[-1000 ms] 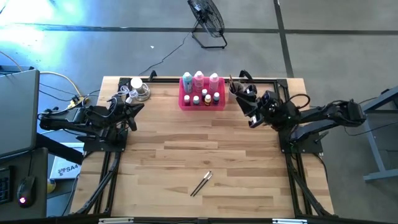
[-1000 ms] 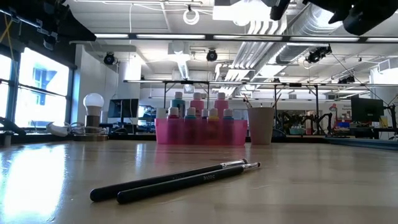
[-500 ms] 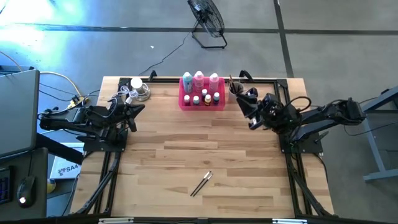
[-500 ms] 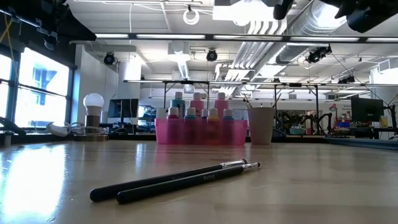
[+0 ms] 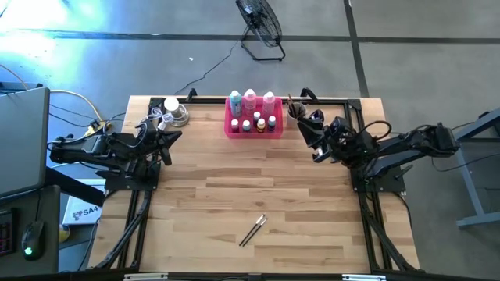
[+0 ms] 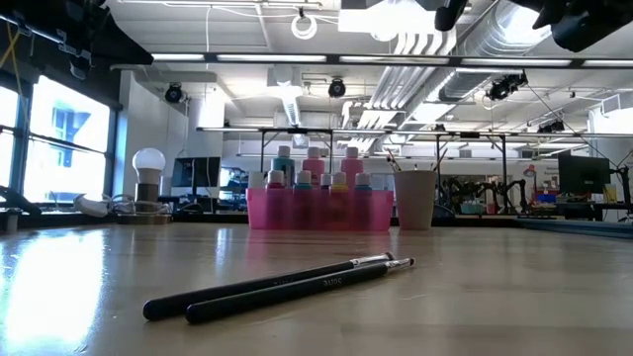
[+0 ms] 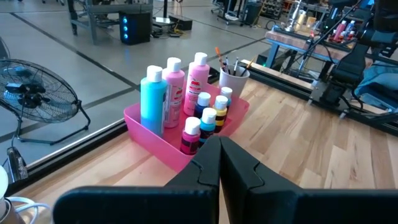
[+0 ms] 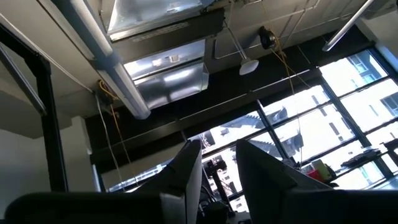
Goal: Pick & Place Paint Supplies
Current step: Move the silver paintbrushes to the middle left of the table
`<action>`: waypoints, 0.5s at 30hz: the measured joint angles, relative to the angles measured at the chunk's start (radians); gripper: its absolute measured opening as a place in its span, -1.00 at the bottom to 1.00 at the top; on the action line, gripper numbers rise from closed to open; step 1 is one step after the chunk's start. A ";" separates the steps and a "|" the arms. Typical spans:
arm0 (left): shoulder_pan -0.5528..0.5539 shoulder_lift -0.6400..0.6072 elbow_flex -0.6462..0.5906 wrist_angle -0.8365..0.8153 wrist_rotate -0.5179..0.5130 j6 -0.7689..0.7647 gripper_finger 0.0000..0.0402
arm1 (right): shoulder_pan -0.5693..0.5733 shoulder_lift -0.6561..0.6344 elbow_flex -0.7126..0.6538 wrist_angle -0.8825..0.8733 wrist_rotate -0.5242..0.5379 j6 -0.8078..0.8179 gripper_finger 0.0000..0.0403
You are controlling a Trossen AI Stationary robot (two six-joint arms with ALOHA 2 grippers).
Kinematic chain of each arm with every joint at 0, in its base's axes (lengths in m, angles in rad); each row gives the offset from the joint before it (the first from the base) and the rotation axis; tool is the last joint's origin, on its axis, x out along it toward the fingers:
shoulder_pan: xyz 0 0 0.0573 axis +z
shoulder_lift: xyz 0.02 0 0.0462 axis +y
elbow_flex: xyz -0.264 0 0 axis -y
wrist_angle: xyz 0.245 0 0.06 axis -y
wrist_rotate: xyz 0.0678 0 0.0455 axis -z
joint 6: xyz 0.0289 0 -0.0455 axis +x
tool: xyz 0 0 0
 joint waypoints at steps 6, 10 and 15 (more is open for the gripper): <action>0.000 0.000 0.000 0.000 0.000 0.000 -1.00 | 0.014 0.000 0.000 0.000 0.000 0.000 -0.54; 0.000 0.000 0.000 0.000 0.000 0.000 -1.00 | 0.013 0.000 0.000 0.000 0.002 0.000 -0.54; 0.000 0.000 0.000 0.000 0.000 0.000 -1.00 | 0.013 0.000 0.000 0.000 0.002 -0.006 -0.54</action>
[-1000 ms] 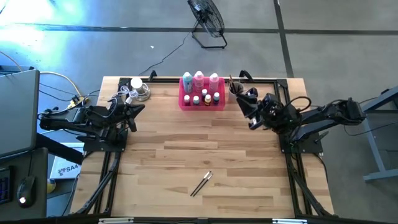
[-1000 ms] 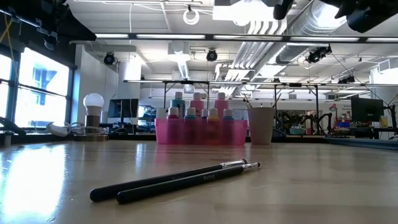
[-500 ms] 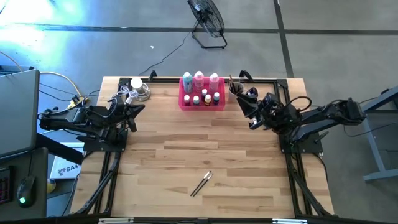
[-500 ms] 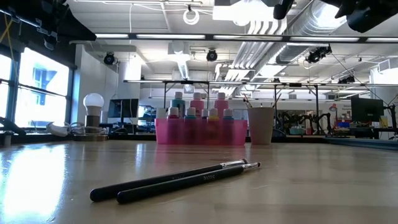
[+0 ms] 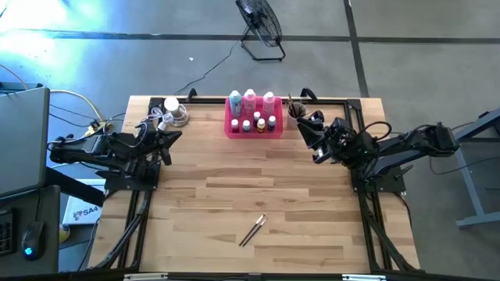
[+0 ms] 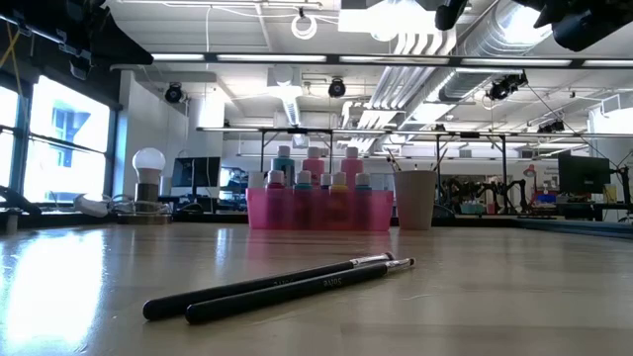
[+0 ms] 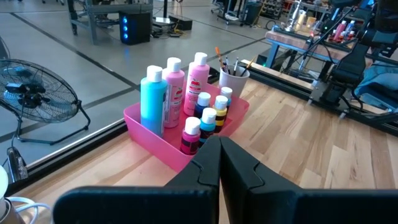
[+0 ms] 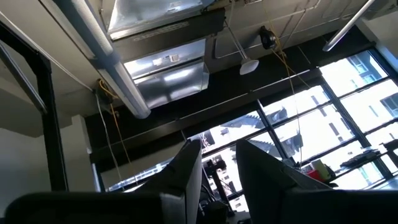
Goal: Pick & Place Paint Supplies
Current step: Move the silver paintbrushes to the middle left of the table
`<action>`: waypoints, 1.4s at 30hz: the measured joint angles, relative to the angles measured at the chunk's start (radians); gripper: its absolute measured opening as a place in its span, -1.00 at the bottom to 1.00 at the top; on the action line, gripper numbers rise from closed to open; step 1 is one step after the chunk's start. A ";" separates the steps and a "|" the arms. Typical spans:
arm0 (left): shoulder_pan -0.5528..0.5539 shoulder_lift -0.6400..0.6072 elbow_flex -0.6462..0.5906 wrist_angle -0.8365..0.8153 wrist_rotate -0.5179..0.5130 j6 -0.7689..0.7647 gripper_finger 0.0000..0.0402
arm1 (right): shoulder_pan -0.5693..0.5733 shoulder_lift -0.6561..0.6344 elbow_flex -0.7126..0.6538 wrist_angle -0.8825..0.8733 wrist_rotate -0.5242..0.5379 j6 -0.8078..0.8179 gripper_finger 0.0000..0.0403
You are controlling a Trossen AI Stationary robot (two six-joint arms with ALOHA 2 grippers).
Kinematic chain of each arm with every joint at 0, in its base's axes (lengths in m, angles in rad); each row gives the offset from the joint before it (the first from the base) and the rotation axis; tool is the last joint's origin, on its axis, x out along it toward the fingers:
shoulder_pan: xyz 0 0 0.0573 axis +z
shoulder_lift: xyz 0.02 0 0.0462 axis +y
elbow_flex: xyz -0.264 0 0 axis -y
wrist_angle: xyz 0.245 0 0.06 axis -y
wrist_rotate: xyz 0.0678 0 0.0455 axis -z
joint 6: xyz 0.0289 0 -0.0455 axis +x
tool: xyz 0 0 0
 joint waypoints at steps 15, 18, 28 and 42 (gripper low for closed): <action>0.000 0.000 0.000 0.000 0.000 0.000 -1.00 | 0.000 0.000 0.000 -0.026 0.097 -0.029 -0.54; 0.000 0.000 0.000 0.000 0.000 0.000 -1.00 | -0.001 0.000 0.000 -0.026 0.099 -0.029 -0.54; 0.000 0.000 0.000 0.000 0.000 0.000 -1.00 | -0.016 0.000 0.000 -0.026 0.101 -0.029 -0.54; 0.000 0.000 0.000 0.000 0.032 0.000 -1.00 | -0.016 0.000 0.000 -0.026 0.101 -0.029 -0.54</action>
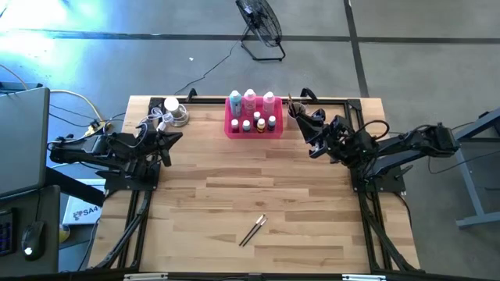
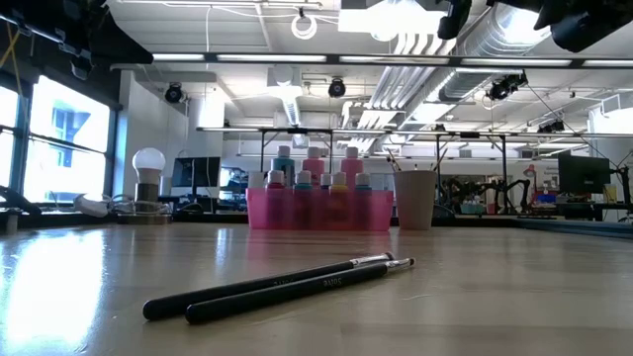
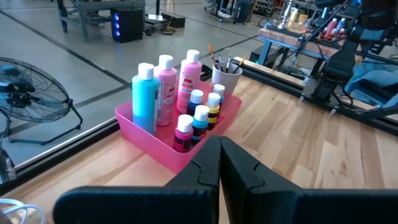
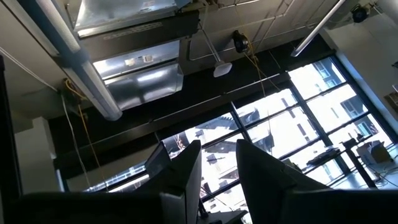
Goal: Pick & Place Paint Supplies
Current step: Move the silver paintbrushes to the middle left of the table
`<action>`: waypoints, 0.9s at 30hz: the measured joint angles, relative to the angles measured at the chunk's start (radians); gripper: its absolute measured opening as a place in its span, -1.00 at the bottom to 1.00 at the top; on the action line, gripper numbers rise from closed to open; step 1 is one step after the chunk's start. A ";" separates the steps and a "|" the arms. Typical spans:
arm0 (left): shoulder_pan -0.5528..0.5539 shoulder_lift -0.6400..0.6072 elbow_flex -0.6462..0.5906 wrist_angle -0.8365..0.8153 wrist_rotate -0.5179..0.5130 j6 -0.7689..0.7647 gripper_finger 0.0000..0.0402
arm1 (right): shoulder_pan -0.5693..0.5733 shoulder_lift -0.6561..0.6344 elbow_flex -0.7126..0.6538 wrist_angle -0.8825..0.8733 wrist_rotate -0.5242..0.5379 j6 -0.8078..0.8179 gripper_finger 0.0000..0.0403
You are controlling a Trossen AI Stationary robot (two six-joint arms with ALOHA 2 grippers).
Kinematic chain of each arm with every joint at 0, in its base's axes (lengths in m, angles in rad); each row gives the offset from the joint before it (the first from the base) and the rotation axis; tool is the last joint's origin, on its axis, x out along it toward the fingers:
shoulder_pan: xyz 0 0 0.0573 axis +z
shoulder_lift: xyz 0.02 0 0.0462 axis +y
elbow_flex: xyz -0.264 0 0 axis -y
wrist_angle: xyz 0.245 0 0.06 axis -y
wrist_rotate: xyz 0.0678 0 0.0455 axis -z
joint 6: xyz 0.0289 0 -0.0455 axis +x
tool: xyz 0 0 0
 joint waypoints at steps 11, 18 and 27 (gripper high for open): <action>0.000 0.000 0.000 0.000 0.001 0.000 -1.00 | 0.000 0.000 0.000 0.000 0.002 -0.020 -0.54; 0.000 0.000 0.000 0.000 0.001 0.000 -1.00 | 0.000 0.000 0.000 0.000 0.002 -0.026 -0.54; 0.000 0.000 0.000 0.000 0.007 0.000 -1.00 | 0.000 0.000 0.000 0.000 0.002 -0.052 -0.54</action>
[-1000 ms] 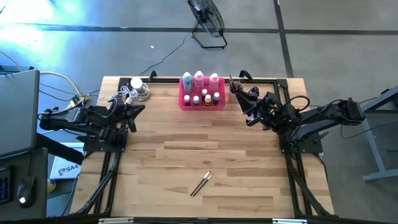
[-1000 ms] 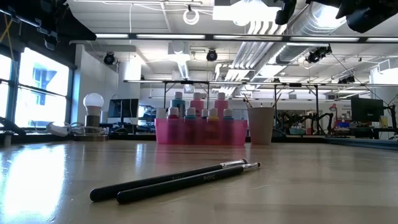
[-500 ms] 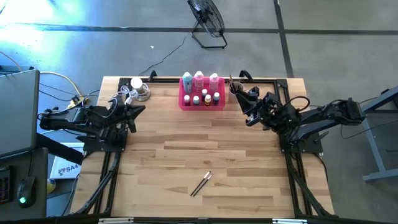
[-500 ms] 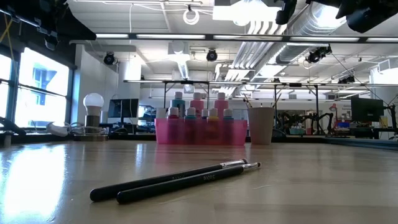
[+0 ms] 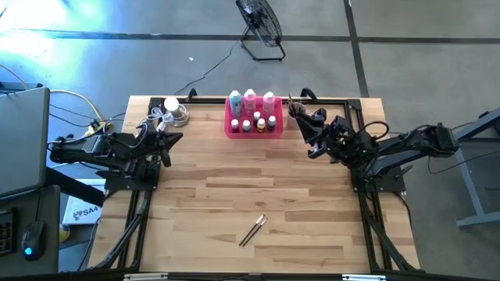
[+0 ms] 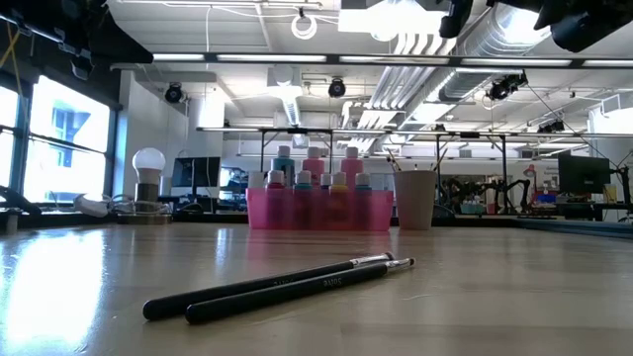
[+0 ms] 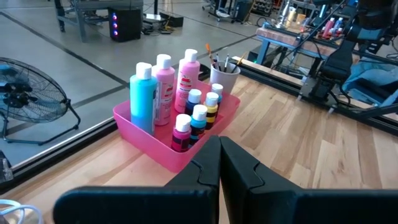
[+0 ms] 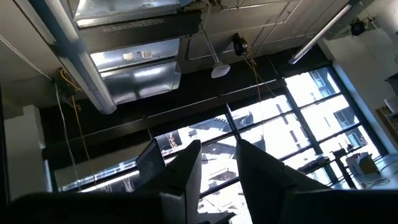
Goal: Pick & Place Paint Supplies
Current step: Move the silver paintbrushes to the middle left of the table
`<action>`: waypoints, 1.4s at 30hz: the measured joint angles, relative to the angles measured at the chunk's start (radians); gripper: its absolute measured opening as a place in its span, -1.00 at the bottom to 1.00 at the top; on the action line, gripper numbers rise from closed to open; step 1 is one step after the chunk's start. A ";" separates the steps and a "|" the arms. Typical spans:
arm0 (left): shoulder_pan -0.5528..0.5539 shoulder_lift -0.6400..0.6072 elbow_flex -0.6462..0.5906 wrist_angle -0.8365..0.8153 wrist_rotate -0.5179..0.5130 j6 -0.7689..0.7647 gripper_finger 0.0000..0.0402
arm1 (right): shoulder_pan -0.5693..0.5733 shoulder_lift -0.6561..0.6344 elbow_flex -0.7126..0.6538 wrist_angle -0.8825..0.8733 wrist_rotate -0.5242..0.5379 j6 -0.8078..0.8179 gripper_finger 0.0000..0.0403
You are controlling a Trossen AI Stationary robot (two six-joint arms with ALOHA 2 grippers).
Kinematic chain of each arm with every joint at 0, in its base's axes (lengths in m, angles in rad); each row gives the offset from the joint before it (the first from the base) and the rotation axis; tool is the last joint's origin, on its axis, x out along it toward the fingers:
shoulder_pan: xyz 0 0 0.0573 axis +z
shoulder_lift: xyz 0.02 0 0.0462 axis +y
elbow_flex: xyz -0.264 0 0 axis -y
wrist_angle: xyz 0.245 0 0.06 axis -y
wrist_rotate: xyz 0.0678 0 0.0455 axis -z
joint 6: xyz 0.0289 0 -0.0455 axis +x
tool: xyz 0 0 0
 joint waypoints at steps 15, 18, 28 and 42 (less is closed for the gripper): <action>0.000 0.000 0.000 0.009 0.034 0.008 -1.00 | 0.015 0.000 0.063 -0.014 -0.116 -0.029 -0.54; 0.000 0.000 0.000 0.010 0.041 0.008 -1.00 | 0.026 0.000 0.127 -0.101 -0.119 -0.059 -0.54; 0.000 0.000 0.000 0.008 0.085 0.008 -1.00 | 0.071 0.002 0.374 -0.555 -0.217 -0.090 -0.55; 0.000 0.000 0.000 -0.002 0.089 0.008 -1.00 | 0.123 0.207 0.622 -0.854 -0.256 -0.097 -0.68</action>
